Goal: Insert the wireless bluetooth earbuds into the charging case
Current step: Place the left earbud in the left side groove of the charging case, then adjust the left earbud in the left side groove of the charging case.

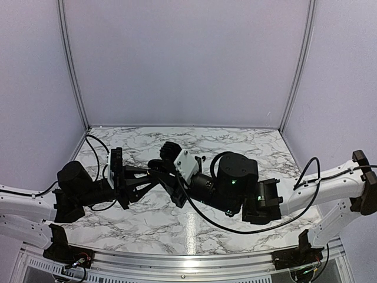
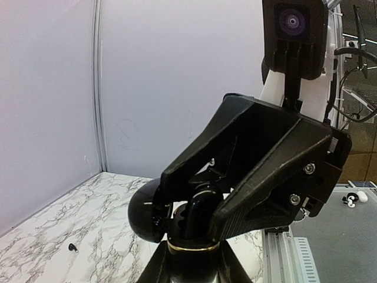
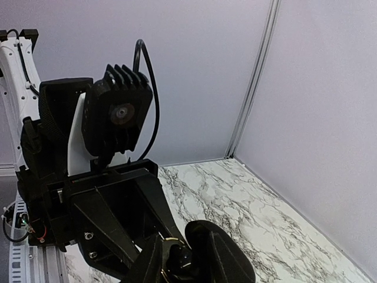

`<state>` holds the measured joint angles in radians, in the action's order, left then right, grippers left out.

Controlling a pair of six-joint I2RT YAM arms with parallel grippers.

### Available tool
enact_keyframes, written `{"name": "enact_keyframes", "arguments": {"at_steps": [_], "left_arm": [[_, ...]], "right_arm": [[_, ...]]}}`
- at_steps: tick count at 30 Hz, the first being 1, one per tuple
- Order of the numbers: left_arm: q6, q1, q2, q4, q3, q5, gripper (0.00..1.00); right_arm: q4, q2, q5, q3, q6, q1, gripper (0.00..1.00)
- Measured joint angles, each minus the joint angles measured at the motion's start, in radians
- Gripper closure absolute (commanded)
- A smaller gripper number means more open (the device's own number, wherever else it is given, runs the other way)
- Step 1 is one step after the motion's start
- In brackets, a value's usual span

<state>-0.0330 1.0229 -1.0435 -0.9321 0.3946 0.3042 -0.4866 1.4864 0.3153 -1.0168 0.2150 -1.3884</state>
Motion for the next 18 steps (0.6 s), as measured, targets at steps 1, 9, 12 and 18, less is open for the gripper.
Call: {"name": "enact_keyframes", "arguments": {"at_steps": [1,9,12,18], "left_arm": [[0.0,0.0,0.0,0.0,0.0,0.002,1.0],[0.0,0.0,0.0,-0.009,0.0,0.012,1.0],[0.0,0.002,0.0,-0.021,0.0,0.013,1.0],[0.0,0.002,0.0,-0.051,0.0,0.02,1.0]], "right_arm": [[0.002,-0.002,0.001,0.0,0.001,0.0,0.69],[0.044,-0.029,-0.018,0.0,0.022,0.0,0.65],[0.058,-0.041,-0.038,0.0,0.024,0.0,0.63],[0.069,-0.082,-0.091,0.031,0.025,0.0,0.6]]}}
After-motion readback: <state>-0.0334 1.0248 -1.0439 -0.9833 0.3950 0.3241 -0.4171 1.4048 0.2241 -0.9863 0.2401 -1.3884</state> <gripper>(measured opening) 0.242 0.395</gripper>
